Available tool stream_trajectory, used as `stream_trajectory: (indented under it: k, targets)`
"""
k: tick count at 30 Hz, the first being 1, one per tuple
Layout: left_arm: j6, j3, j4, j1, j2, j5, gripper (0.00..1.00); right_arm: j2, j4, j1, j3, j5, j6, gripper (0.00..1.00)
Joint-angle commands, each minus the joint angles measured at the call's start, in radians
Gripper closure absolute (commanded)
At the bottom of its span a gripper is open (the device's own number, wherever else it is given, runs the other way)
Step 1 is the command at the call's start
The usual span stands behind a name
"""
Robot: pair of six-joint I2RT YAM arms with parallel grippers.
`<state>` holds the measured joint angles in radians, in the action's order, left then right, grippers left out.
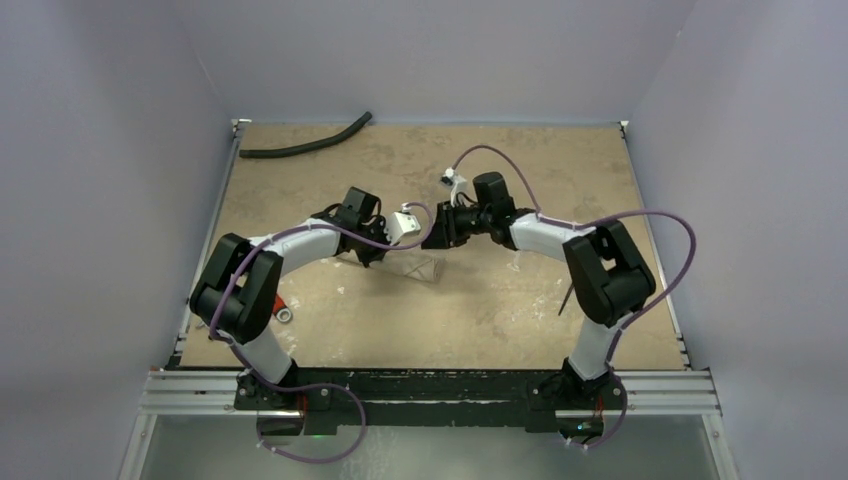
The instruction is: Fold the napkin into a case and place the utensils inside
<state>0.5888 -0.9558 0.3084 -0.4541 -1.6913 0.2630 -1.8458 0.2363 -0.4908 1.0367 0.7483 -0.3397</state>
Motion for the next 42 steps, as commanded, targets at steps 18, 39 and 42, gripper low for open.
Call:
stream_trajectory:
  k: [18,39,42]
  targets:
    - [-0.035,0.029,0.045,0.019,-0.054,-0.008,1.00,-0.034,0.666,-0.130,-0.204,0.023,-0.463,1.00]
    - [-0.155,-0.052,0.124,0.018,-0.028,0.047,0.96,-0.071,0.149,-0.137,-0.036,-0.241,-0.230,1.00]
    - [-0.151,-0.028,0.115,0.018,-0.041,0.032,0.96,-0.046,0.163,-0.160,-0.004,-0.187,-0.259,1.00]
